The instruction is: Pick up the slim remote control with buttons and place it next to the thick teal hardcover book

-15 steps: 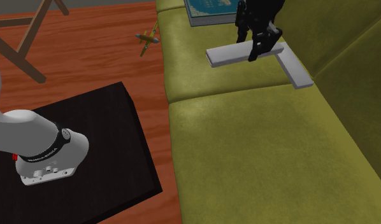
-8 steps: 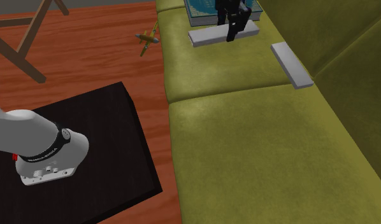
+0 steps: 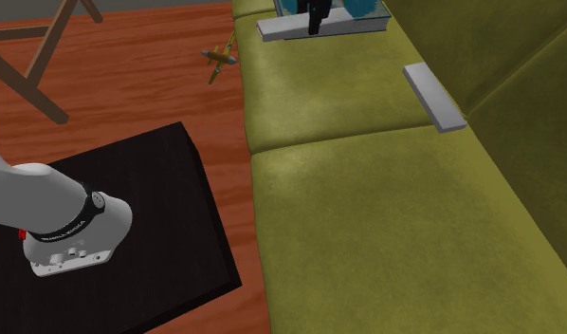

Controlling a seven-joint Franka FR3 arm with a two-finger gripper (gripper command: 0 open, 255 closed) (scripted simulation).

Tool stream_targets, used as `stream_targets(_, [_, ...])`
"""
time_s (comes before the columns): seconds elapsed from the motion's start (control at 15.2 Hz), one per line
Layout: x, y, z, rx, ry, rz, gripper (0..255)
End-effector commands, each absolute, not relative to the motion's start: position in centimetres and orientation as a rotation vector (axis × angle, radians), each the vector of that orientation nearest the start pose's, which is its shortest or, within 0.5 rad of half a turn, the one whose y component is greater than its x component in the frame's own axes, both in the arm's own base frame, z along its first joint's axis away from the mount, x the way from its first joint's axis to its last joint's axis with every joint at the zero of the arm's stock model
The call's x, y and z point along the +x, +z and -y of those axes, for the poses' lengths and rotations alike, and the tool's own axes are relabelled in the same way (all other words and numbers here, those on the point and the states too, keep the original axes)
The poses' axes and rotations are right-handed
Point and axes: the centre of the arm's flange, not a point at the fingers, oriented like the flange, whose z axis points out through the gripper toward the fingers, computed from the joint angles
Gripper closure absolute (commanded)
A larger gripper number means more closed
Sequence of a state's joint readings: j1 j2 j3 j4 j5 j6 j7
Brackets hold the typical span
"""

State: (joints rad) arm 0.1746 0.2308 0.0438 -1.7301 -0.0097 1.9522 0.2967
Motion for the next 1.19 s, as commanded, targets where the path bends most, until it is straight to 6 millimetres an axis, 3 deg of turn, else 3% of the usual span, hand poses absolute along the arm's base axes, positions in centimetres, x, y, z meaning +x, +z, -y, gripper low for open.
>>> stream_targets(0.0, [60.8, 44.6, -16.1, -3.141, 0.012, -0.121, 255])
stream_targets(0.26, [60.3, 44.6, -21.0, -3.141, 0.012, -0.121, 255])
stream_targets(1.12, [60.3, 37.8, -21.0, -3.141, 0.012, -0.121, 255])
